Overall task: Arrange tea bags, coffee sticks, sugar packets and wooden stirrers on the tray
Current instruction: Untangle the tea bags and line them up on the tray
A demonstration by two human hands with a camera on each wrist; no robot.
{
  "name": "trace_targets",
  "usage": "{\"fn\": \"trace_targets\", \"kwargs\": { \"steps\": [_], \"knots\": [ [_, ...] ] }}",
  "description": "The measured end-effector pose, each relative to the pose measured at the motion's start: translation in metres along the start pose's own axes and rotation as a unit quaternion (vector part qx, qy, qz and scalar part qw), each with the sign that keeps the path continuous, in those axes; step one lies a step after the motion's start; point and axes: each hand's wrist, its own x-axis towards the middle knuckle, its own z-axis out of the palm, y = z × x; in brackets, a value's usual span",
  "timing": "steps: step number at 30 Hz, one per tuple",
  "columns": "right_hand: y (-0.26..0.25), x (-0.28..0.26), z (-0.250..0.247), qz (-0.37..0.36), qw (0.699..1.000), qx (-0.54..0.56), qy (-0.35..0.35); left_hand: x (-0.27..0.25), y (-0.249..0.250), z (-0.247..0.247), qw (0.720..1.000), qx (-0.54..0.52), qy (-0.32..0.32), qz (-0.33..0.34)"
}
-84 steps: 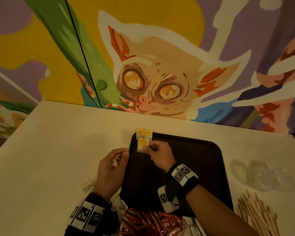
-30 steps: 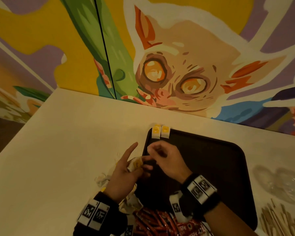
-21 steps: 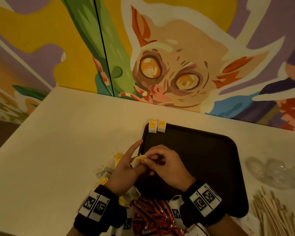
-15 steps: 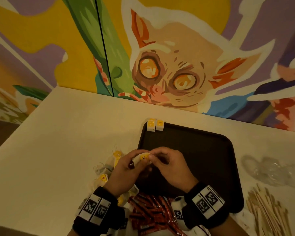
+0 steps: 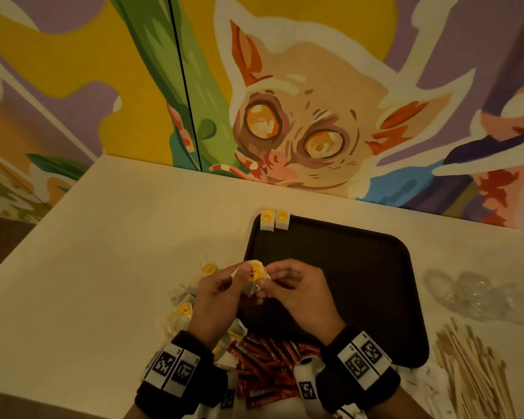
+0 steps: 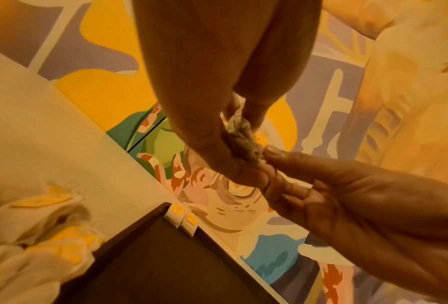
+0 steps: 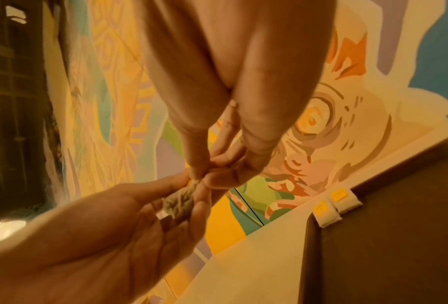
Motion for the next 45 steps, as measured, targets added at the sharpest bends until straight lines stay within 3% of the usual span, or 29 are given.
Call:
{"fn": "trace_targets", "kwargs": {
  "steps": [10,16,22,34,37,40,43,45],
  "knots": [
    [0.001,-0.003,0.0,-0.007,0.997,-0.006,-0.07,-0.003,0.001,0.001,0.999,-0.037,0.013,-0.034],
    [0.005,-0.004,-0.004,0.01,0.996,-0.04,-0.076,-0.002,0.006,0.001,0.998,-0.036,0.007,-0.058],
    [0.005,-0.008,-0.004,0.03,0.996,0.006,-0.081,-0.002,0.009,-0.001,0.993,-0.083,0.011,-0.085],
    [-0.002,-0.013,-0.016,0.029,0.998,0.052,-0.038,0.012,0.011,-0.025,0.969,-0.206,0.115,-0.073],
    [-0.005,-0.013,-0.018,0.007,0.997,0.06,-0.04,0.014,0.011,-0.028,0.983,-0.142,0.08,-0.085],
    [-0.006,-0.013,-0.016,0.006,0.997,0.065,-0.046,0.009,0.014,-0.022,0.995,-0.056,-0.009,-0.078],
    [-0.007,-0.013,-0.014,-0.012,0.996,0.069,-0.05,0.0,0.019,-0.013,0.988,0.121,-0.094,0.009],
    [-0.007,-0.013,-0.014,-0.023,0.996,0.073,-0.049,-0.003,0.019,-0.009,0.969,0.209,-0.103,0.085]
  ]
}}
